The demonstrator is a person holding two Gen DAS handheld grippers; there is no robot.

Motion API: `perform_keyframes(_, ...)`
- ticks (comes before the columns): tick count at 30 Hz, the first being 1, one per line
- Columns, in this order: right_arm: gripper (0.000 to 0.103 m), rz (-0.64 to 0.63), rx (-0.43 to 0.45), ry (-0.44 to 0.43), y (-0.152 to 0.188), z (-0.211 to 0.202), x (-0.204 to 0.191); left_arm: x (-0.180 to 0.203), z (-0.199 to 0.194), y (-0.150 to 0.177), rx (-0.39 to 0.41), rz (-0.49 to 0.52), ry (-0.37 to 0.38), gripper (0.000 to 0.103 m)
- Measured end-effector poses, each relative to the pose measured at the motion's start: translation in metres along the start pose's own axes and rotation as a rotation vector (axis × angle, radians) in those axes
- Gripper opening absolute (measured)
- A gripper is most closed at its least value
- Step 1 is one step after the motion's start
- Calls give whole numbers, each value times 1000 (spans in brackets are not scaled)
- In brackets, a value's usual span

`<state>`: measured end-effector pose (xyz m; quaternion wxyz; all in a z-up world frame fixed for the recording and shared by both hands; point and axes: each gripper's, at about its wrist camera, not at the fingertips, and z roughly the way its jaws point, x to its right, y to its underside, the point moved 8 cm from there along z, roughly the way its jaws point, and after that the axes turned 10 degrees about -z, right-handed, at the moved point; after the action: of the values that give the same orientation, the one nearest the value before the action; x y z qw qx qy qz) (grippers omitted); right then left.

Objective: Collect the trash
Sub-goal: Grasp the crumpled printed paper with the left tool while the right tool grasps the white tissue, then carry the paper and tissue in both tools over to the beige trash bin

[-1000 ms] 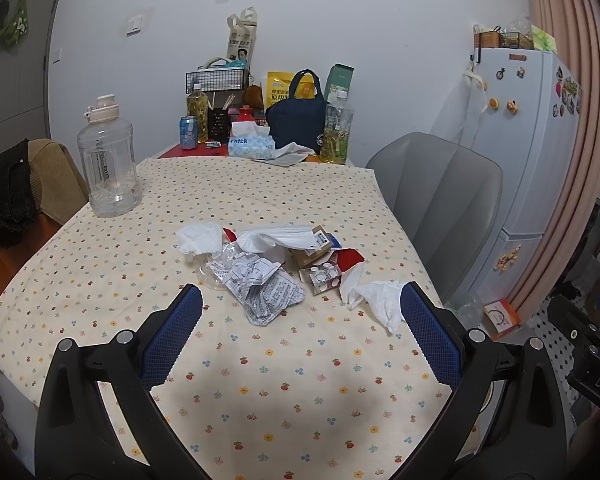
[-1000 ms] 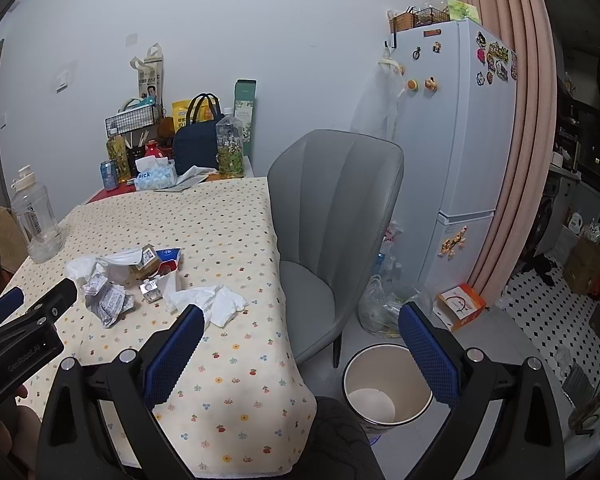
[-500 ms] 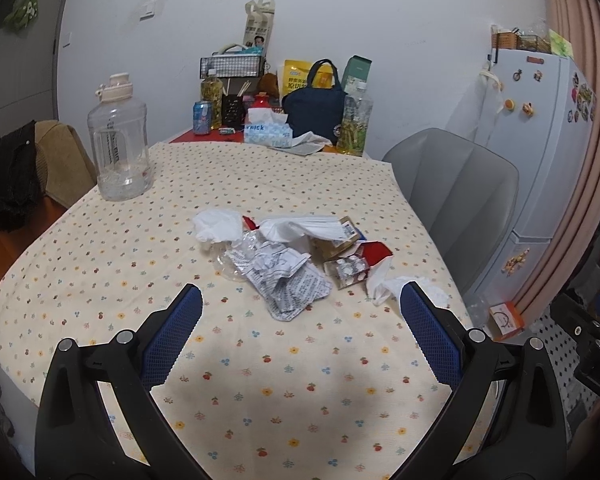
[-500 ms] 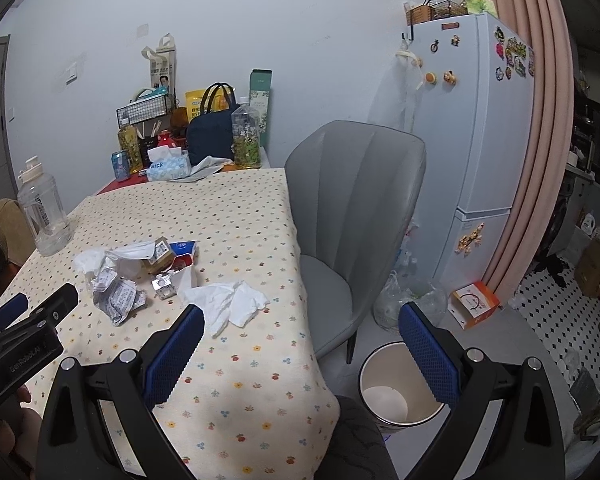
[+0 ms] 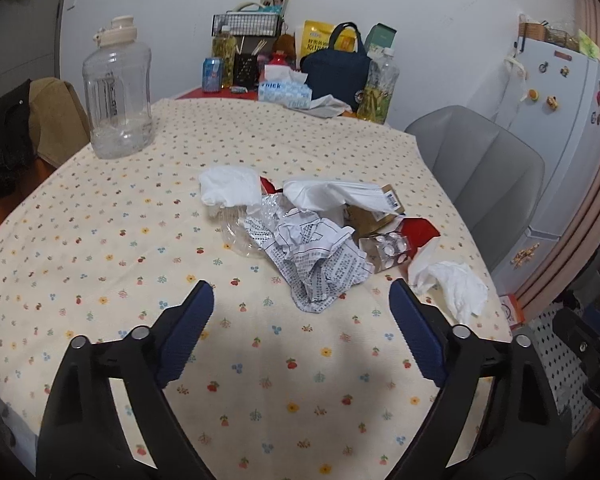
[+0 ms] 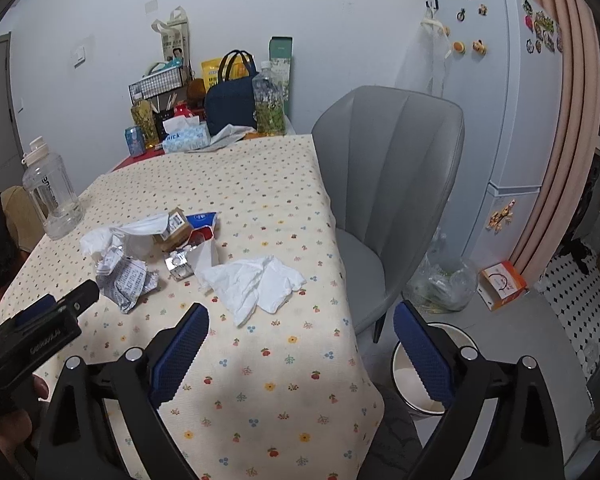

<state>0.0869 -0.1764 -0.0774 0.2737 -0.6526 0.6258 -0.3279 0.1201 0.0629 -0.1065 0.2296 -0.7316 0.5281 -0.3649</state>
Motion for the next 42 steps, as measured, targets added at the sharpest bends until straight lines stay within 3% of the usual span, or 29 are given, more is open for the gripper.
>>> perform_keyframes(5, 88, -7, -32, -14, 3, 19, -1, -1, 24, -2, -40, -20, -3, 69)
perform_keyframes(12, 84, -30, -89, -71, 6, 48, -13, 1, 46, -5, -68, -42, -3, 67)
perform_keyframes(15, 83, -47, -103, -91, 6, 58, -21, 2, 56, -4, -85, -46, -3, 59)
perform_keyframes(22, 76, -76, -153, -123, 11, 84, -37, 6, 63, 2, -106, -42, 8, 28)
perform_keyframes(28, 49, -85, -207, -159, 20, 103, -49, 4, 63, 2, -108, -46, 22, 21)
perform_keyframes(32, 10, -112, -207, -180, 20, 102, -57, 6, 60, 3, -106, -37, 24, 19)
perform_keyframes(33, 6, -111, -209, -186, 20, 101, -57, 6, 59, 3, -105, -38, 25, 18)
perform_keyframes(42, 3, -115, -151, -194, 15, 69, -56, 16, 37, 0, -61, -25, 52, 15)
